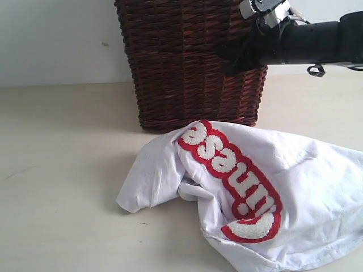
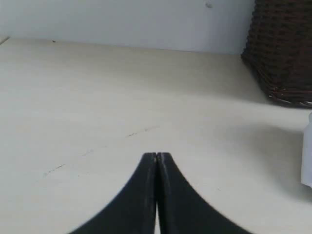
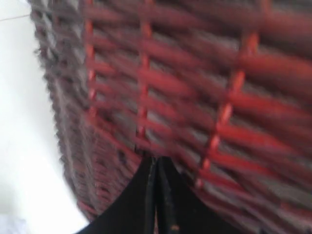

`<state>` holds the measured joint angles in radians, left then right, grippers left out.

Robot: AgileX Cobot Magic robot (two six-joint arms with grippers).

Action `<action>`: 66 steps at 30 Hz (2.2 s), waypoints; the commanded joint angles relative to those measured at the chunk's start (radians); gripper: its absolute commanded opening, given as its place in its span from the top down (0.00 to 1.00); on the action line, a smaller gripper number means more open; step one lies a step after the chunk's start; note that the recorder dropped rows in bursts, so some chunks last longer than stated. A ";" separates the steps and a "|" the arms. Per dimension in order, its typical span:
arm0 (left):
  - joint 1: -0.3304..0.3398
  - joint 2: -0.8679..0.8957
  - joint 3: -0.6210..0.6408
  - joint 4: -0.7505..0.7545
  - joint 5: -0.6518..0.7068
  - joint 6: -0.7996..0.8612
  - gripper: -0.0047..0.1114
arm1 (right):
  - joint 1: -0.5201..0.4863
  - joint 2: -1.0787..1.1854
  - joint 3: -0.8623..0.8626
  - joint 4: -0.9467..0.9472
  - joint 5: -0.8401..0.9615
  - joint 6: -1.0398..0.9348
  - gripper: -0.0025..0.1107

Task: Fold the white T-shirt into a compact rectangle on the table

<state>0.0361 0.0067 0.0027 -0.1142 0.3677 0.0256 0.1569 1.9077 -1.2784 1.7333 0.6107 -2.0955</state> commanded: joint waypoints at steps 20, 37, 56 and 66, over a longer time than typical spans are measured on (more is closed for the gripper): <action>0.002 -0.007 -0.003 -0.002 -0.009 -0.003 0.96 | 0.006 -0.507 0.378 -0.870 0.610 0.075 0.87; 0.002 -0.007 -0.003 -0.002 -0.009 -0.003 0.96 | 0.298 -0.254 0.668 -0.644 0.077 0.039 0.65; 0.002 -0.007 -0.003 -0.002 -0.009 -0.003 0.96 | 0.320 -0.472 0.462 -0.582 0.610 0.245 0.98; 0.002 -0.007 -0.003 -0.002 -0.009 -0.003 0.96 | 0.320 -0.475 0.478 -0.827 0.610 0.495 0.73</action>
<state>0.0361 0.0067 0.0027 -0.1142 0.3677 0.0256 0.4763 1.4370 -0.8140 0.9707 1.2062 -1.6208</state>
